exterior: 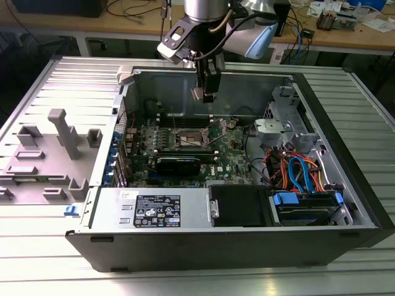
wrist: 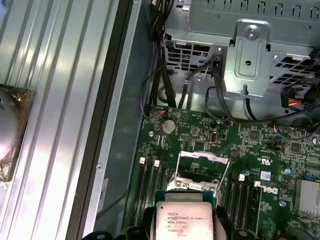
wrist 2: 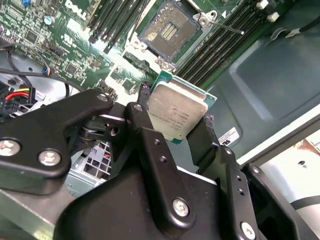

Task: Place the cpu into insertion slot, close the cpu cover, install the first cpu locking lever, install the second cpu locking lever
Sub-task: 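Place the cpu into insertion slot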

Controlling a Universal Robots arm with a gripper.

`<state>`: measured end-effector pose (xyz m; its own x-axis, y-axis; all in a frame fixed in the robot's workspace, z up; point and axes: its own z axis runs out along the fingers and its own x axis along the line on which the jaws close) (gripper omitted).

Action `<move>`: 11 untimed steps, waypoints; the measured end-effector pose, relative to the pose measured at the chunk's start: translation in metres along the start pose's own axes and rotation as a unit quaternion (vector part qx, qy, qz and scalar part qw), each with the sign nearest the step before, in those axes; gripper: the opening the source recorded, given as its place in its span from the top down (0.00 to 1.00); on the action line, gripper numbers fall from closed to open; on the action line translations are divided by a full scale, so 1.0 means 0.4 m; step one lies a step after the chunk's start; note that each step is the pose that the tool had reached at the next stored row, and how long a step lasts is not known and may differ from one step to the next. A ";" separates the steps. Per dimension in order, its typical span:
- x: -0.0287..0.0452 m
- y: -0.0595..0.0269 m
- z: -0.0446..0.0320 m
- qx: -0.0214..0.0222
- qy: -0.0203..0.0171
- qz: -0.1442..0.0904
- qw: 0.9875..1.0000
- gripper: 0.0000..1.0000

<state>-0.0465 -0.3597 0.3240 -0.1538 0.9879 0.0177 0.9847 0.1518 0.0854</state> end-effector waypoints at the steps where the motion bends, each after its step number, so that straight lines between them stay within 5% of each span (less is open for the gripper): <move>1: 0.000 0.000 0.002 0.000 -0.001 0.007 1.000 0.45; 4: 0.000 -0.001 0.008 -0.001 -0.003 0.032 0.999 0.45; 11: 0.000 -0.001 0.009 -0.001 -0.003 0.034 0.999 0.45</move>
<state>-0.0465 -0.3598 0.3203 -0.0861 0.9961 0.0176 0.9928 0.0843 0.0853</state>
